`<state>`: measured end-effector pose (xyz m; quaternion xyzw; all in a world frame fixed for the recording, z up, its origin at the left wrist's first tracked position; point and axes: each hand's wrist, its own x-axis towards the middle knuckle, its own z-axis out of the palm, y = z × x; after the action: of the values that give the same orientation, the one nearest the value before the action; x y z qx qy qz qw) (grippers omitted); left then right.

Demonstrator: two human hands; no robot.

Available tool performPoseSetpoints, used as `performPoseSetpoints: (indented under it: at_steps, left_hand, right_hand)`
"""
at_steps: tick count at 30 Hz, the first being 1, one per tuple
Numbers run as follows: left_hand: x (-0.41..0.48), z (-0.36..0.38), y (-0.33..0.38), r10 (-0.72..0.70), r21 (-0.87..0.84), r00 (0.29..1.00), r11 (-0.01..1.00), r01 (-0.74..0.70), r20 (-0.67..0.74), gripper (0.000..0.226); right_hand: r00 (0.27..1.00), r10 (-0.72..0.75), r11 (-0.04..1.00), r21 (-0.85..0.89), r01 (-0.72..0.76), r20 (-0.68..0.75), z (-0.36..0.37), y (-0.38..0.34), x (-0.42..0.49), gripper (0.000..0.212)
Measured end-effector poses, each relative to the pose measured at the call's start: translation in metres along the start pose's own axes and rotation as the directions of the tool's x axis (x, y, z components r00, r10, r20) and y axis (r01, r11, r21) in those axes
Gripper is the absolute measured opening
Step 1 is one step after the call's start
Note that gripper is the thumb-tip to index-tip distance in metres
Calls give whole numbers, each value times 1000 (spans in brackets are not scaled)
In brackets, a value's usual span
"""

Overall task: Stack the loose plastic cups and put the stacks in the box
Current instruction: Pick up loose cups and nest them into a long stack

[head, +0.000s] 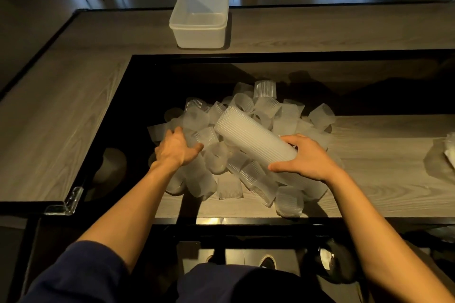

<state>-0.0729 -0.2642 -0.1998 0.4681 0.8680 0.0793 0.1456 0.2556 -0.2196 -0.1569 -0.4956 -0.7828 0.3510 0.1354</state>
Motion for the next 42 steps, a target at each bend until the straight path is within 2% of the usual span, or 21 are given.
performPoseSetpoints:
  at_steps: [5, 11, 15, 16, 18, 20, 22, 24, 29, 32, 35, 38, 42]
  left_hand:
    - [-6, 2, 0, -10, 15, 999, 1000, 9, 49, 85]
    - [-12, 12, -7, 34, -21, 999, 999, -33, 29, 76]
    - [-27, -2, -12, 145, -24, 989, 989, -145, -4, 43]
    - [-36, -5, -14, 216, 11, 975, 976, -217, 54, 40]
    - [-62, 2, -15, 374, 108, 897, 907, -407, 235, 45]
    - [-89, 25, -20, 405, 214, 828, 834, -508, 387, 63]
    - [-104, 50, -27, 304, 273, 822, 839, -471, 482, 84]
    - [-106, 66, -32, 235, 252, 836, 882, -397, 495, 95]
    - [-93, 68, -29, 303, 217, 850, 879, -424, 431, 94]
    - [-89, 69, -29, 297, 204, 842, 884, -421, 450, 91]
    - [-86, 67, -30, 285, 120, 824, 914, -388, 490, 93]
    - [-71, 56, -30, 253, 26, 789, 946, -322, 560, 71]
    - [-49, 11, -23, 204, -240, 703, 969, -49, 682, 46]
  right_hand:
    - [1000, -2, 1000, 1, 2, 6, 1, 3, 0, 68]
    - [1000, -17, 1000, 8, 17, 13, 0, 5, 1, 60]
    - [999, -30, 1000, 9, 29, 20, 2, 5, 3, 60]
    - [999, -29, 1000, 7, 29, 20, 3, 5, 5, 60]
    - [999, -32, 999, 14, 32, 15, 4, 4, 7, 59]
    - [999, -48, 999, 22, 47, 7, 6, 1, 10, 59]
    - [998, -56, 998, 34, 56, 8, 9, -3, 13, 59]
    - [998, -63, 997, 51, 62, 25, 10, -4, 14, 60]
    - [996, -74, 997, 35, 72, 45, 9, -3, 11, 62]
    - [996, -74, 997, 30, 73, 53, 11, -3, 8, 60]
    - [996, -77, 996, 42, 75, 50, 11, -1, 6, 59]
    - [997, -72, 997, 44, 71, 41, 8, 3, 5, 60]
    - [996, -78, 996, 42, 76, 37, 5, 7, 6, 61]
